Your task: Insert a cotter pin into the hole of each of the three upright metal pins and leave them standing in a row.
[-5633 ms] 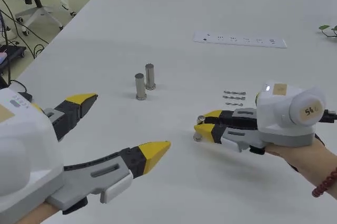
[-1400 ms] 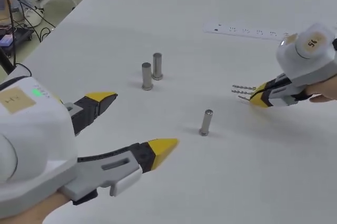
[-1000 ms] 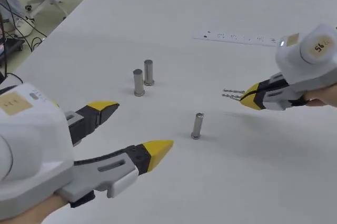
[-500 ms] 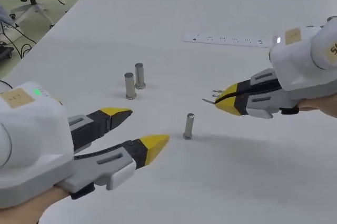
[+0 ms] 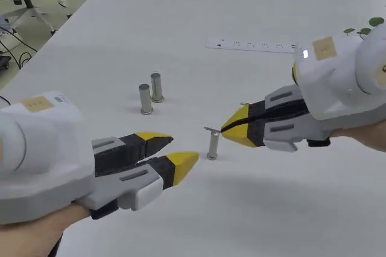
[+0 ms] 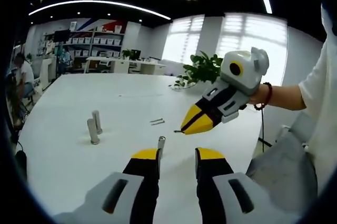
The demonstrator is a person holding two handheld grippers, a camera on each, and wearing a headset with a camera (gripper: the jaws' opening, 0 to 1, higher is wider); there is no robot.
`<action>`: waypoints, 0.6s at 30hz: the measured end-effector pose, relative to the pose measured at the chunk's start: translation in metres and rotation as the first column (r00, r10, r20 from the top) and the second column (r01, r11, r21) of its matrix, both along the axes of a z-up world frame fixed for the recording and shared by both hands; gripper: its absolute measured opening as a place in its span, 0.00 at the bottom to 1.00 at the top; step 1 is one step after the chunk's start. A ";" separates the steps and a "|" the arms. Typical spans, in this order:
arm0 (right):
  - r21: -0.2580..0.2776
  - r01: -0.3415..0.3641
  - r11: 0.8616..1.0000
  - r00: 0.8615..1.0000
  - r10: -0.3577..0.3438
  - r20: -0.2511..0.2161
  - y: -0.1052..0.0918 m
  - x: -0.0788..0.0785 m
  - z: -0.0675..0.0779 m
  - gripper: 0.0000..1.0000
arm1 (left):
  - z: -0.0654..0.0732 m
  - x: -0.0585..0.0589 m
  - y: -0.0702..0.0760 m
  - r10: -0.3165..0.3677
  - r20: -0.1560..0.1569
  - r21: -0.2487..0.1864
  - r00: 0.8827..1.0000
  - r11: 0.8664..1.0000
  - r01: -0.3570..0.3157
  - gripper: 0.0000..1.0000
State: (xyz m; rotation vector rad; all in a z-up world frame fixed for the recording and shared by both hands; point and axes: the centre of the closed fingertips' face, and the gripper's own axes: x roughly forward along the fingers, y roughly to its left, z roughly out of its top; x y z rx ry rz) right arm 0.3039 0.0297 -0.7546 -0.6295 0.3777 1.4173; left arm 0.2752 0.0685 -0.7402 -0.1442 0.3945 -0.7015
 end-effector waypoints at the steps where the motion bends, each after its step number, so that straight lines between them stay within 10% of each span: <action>1: 0.009 -0.011 1.000 1.000 0.011 0.003 0.002 -0.003 0.001 0.02 | 0.001 0.000 -0.001 0.000 -0.004 -0.016 1.000 1.000 0.000 0.23; 18: 0.102 -0.100 0.990 0.995 0.098 0.026 0.021 -0.030 0.013 0.02 | 0.009 -0.001 -0.014 -0.017 -0.058 -0.170 0.998 0.985 0.007 0.10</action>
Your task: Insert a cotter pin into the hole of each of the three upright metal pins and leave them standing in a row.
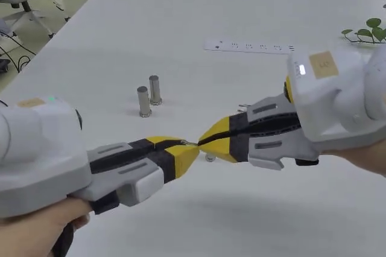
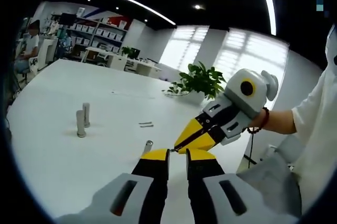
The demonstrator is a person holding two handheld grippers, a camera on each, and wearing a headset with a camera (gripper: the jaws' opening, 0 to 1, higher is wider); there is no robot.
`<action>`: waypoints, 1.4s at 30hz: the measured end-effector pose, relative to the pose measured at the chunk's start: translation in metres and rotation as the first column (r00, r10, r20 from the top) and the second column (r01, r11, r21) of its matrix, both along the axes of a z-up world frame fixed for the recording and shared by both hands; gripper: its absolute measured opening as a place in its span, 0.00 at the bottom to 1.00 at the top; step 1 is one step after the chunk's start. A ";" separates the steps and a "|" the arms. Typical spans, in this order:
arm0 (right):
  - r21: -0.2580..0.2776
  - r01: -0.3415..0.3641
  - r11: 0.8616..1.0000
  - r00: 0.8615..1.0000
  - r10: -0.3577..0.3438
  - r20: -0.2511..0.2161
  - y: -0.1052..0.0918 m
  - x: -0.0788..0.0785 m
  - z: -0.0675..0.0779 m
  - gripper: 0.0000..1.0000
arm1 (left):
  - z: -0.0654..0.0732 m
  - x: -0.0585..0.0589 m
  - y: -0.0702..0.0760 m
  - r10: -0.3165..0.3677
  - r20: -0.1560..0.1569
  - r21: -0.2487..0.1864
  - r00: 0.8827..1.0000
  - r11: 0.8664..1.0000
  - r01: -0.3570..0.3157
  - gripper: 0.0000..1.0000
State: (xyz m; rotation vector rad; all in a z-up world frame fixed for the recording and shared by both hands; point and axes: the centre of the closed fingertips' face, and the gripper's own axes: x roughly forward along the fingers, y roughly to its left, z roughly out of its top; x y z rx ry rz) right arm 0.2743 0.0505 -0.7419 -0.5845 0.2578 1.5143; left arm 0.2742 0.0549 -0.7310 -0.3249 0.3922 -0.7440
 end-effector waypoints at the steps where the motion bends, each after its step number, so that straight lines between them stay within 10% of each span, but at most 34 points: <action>1: 0.000 -0.001 1.000 1.000 0.001 0.002 0.000 0.000 0.000 0.02 | 0.000 0.000 0.000 0.001 -0.004 -0.004 1.000 1.000 -0.001 0.09; 14: 0.004 -0.020 1.000 0.999 0.020 0.035 0.003 -0.005 0.002 0.02 | -0.001 0.000 -0.001 0.019 -0.068 -0.088 0.998 0.996 -0.025 0.01; 24: -0.054 -0.035 0.998 0.992 0.041 0.116 0.004 -0.006 -0.002 0.02 | -0.002 0.001 -0.001 0.029 -0.054 -0.084 0.998 0.996 -0.033 0.02; 42: -0.061 -0.031 0.998 0.993 0.037 0.111 0.005 -0.005 -0.007 0.03 | -0.010 0.001 0.002 0.045 -0.100 -0.070 0.994 0.996 -0.052 0.00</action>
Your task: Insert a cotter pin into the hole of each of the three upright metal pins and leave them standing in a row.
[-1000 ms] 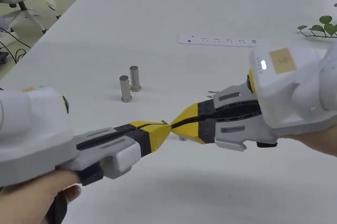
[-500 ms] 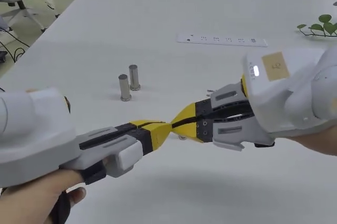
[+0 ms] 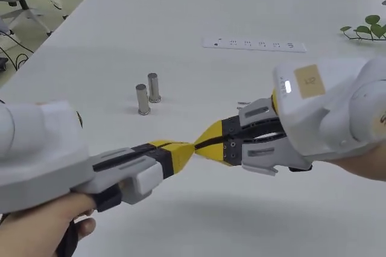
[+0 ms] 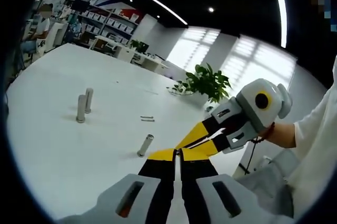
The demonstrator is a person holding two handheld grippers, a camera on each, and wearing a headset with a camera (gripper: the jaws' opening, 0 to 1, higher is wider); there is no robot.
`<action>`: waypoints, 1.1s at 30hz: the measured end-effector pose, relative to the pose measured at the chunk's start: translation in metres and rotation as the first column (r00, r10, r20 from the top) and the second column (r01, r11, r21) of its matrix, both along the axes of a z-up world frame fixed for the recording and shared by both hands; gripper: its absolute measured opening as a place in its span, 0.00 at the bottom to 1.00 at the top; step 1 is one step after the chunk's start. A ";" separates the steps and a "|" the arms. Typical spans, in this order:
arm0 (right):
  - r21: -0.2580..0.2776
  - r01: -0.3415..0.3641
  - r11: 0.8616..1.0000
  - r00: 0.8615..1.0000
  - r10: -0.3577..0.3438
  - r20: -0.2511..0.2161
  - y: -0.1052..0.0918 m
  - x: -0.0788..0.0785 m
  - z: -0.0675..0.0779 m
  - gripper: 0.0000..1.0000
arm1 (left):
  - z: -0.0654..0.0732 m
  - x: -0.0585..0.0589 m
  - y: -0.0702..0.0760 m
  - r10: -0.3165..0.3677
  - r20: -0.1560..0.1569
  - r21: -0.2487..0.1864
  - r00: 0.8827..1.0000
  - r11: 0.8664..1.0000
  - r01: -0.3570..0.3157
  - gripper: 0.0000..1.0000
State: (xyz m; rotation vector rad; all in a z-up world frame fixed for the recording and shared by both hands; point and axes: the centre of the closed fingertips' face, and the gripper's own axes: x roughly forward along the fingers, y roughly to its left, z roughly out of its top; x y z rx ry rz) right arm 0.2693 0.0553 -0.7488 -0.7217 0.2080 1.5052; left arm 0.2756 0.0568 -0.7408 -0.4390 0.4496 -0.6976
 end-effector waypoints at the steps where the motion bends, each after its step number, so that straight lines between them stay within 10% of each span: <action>1: 0.006 0.004 1.000 1.000 -0.004 0.000 0.000 0.001 0.001 0.03 | 0.001 0.001 0.000 0.007 -0.002 -0.012 1.000 1.000 -0.007 0.00; 24: 0.007 0.052 0.999 0.999 -0.052 -0.004 -0.004 0.002 -0.005 0.09 | -0.004 0.002 0.001 0.021 -0.045 -0.027 0.999 0.999 -0.022 0.00; 33: 0.057 0.165 0.985 0.965 -0.150 -0.214 -0.012 0.007 -0.007 0.14 | -0.005 0.002 0.001 0.011 -0.009 0.016 1.000 1.000 -0.011 0.00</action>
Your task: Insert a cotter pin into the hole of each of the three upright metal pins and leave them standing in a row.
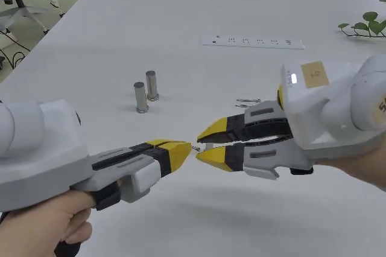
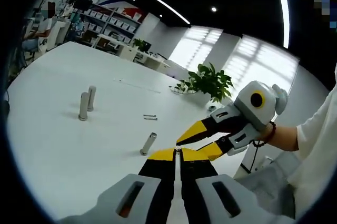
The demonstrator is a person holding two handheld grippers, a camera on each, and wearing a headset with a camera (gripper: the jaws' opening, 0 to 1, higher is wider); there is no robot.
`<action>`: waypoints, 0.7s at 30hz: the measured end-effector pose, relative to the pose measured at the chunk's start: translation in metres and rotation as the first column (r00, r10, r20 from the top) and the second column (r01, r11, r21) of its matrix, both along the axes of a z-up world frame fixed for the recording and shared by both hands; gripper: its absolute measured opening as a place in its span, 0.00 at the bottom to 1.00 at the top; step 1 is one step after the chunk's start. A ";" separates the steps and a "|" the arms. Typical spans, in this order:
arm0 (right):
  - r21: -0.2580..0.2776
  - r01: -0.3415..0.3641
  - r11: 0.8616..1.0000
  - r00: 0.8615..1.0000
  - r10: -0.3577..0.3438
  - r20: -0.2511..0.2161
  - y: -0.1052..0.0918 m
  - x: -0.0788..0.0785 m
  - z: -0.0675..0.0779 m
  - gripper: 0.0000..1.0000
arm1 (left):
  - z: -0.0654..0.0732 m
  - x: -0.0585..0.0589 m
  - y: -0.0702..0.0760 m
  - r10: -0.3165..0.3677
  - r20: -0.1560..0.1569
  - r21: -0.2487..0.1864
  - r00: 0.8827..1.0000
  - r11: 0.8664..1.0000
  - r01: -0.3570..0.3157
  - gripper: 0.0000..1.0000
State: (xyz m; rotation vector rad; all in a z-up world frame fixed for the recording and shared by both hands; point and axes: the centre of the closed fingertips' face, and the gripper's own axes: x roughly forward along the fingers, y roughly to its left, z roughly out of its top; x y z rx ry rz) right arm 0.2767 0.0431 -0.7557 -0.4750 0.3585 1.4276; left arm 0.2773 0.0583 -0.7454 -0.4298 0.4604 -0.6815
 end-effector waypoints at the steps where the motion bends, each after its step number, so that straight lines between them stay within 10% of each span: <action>1: 0.015 0.016 1.000 1.000 -0.016 -0.022 -0.001 0.002 0.001 0.15 | 0.000 0.000 0.000 -0.001 0.005 0.004 1.000 1.000 0.001 0.00; 4: 0.069 0.080 0.994 0.984 -0.068 -0.164 -0.005 0.002 0.004 0.17 | 0.003 0.000 0.002 -0.006 0.027 0.009 1.000 1.000 0.006 0.00; 12: 0.182 0.185 0.966 0.874 -0.077 -0.480 -0.011 -0.003 0.014 0.19 | 0.011 -0.003 0.001 -0.060 0.103 0.042 0.993 0.998 0.056 0.00; 18: 0.255 0.199 0.946 0.794 -0.003 -0.608 -0.010 -0.011 0.026 0.19 | 0.018 -0.008 -0.005 -0.121 0.160 0.063 0.980 0.992 0.112 0.00; 21: 0.255 0.177 0.951 0.799 0.012 -0.601 -0.011 -0.013 0.025 0.18 | 0.022 -0.011 -0.007 -0.150 0.193 0.078 0.970 0.987 0.137 0.00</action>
